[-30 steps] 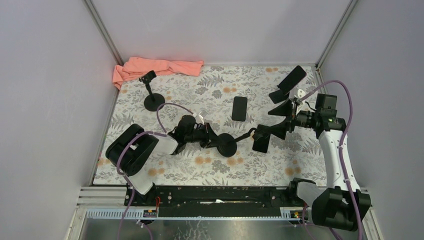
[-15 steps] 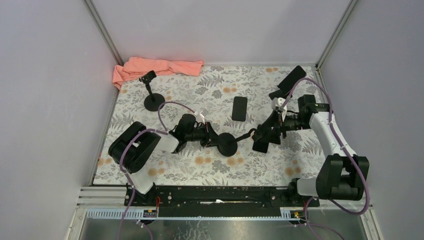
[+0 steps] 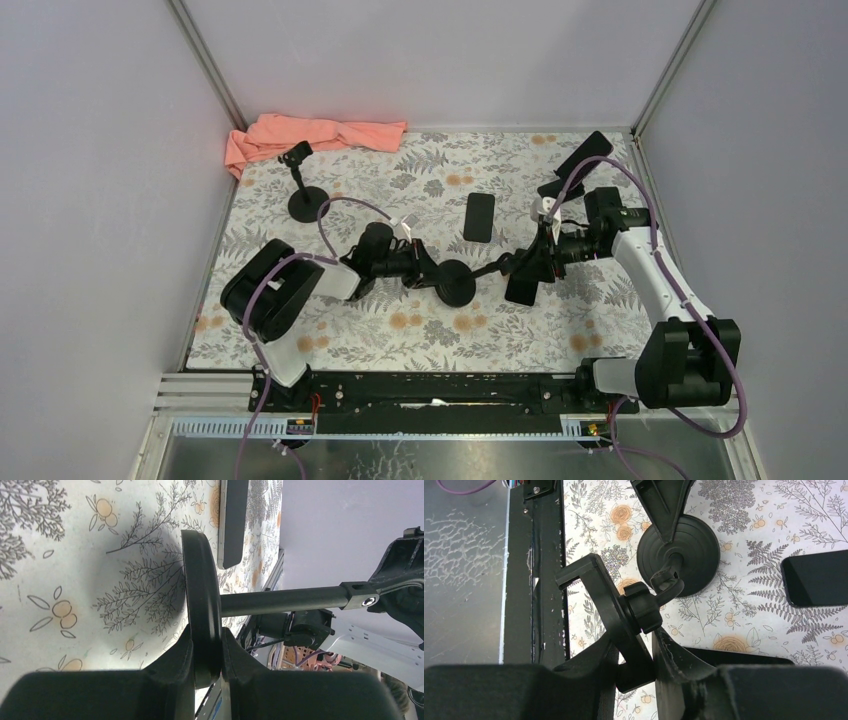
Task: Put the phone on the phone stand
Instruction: Place the phone stand at the center of the board.
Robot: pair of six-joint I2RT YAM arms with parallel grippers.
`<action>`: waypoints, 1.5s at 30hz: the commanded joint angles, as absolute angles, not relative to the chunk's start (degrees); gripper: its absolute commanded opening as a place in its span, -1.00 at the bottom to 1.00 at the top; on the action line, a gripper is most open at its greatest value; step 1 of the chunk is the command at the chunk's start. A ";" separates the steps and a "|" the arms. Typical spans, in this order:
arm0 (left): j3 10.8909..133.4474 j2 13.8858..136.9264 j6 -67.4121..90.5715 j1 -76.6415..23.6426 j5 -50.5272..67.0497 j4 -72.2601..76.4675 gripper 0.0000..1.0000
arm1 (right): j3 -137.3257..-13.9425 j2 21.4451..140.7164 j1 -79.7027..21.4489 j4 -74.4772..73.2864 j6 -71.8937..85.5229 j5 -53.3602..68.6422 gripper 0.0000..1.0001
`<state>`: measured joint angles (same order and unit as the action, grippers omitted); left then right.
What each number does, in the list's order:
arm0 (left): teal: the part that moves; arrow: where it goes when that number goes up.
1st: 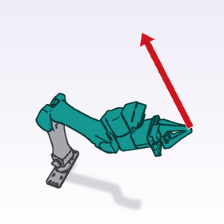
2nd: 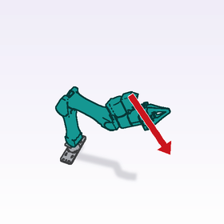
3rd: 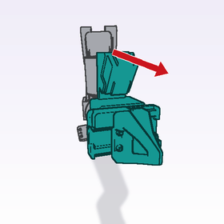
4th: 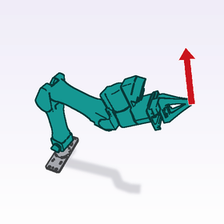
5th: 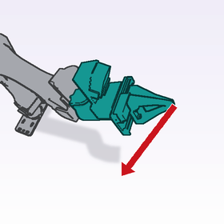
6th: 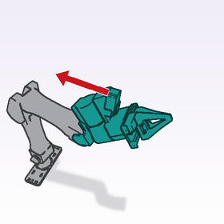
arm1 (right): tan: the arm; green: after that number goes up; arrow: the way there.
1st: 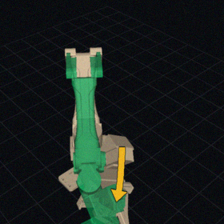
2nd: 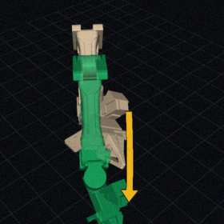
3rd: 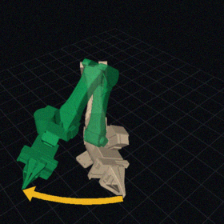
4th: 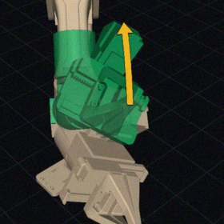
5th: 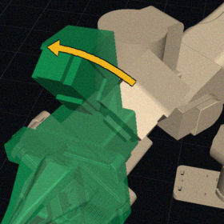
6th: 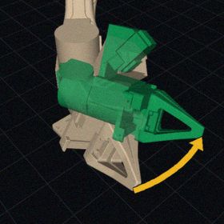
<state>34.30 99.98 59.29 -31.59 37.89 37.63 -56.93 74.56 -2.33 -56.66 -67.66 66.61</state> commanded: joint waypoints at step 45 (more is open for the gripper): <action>30.36 108.62 54.94 -30.94 30.22 37.51 -0.93 | -106.03 98.70 -15.47 -74.05 -35.87 57.43 0.44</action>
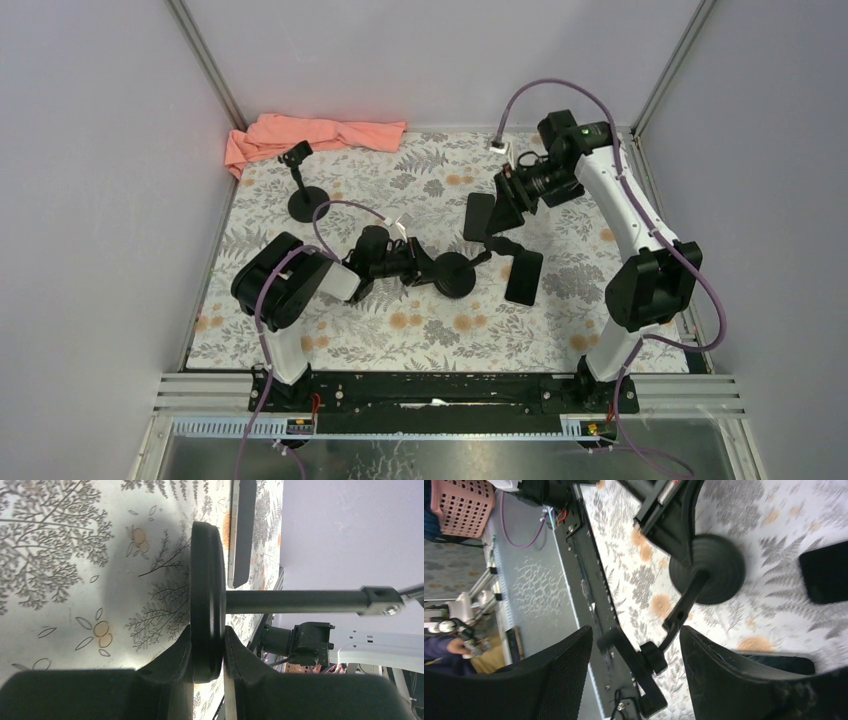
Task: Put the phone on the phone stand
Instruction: Place the phone stand at the center of the board.
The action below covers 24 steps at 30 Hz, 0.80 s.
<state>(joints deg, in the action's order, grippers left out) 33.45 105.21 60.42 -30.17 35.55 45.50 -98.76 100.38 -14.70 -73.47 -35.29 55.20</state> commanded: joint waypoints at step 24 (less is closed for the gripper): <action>25.70 109.63 62.92 -30.94 21.74 38.22 -0.37 | -63.09 70.89 4.81 -32.07 -18.42 71.87 0.63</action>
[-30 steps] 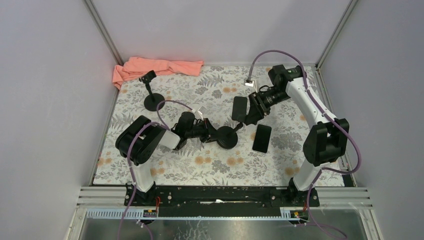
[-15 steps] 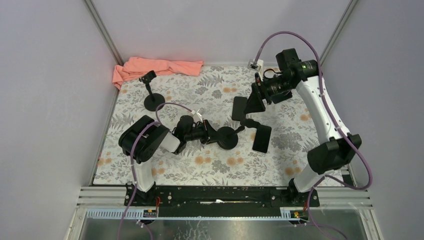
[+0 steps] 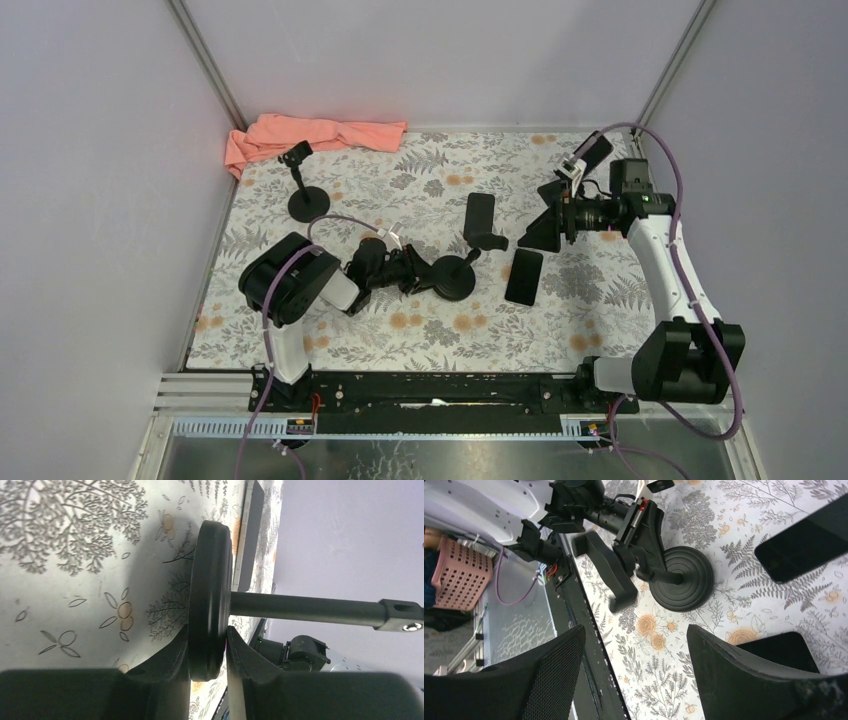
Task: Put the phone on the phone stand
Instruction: Place the phone stand at the center of the board.
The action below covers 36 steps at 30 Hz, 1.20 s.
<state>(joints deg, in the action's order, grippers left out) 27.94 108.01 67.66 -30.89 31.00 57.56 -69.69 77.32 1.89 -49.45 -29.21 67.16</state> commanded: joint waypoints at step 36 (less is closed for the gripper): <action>12.09 40.59 46.71 -33.51 1.20 10.77 0.44 | -46.61 67.23 10.75 -21.07 -22.95 56.85 0.82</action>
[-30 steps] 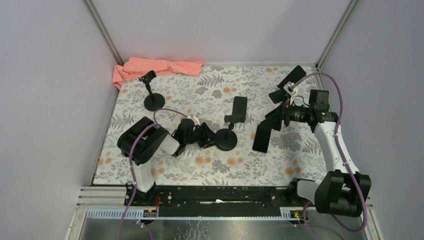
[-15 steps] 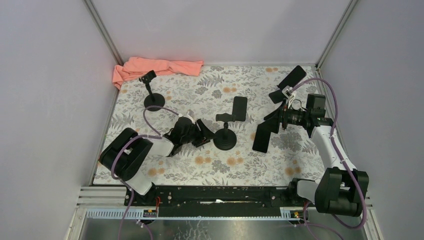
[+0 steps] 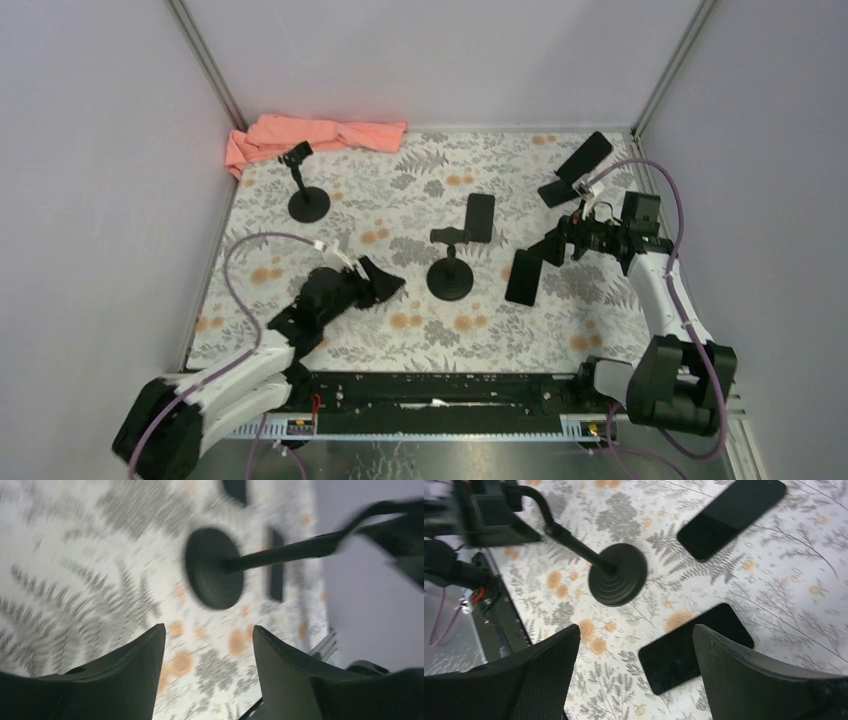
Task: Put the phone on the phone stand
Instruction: Place the phone stand at the center of the board, then pick up the phone at the center of the board.
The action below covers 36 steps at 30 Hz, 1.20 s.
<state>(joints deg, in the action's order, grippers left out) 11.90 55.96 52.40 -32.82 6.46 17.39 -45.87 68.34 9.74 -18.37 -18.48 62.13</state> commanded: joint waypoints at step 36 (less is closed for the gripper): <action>73.80 88.44 29.55 -82.38 -32.23 -15.83 0.97 | -47.96 69.08 17.55 -18.20 -11.35 42.84 0.92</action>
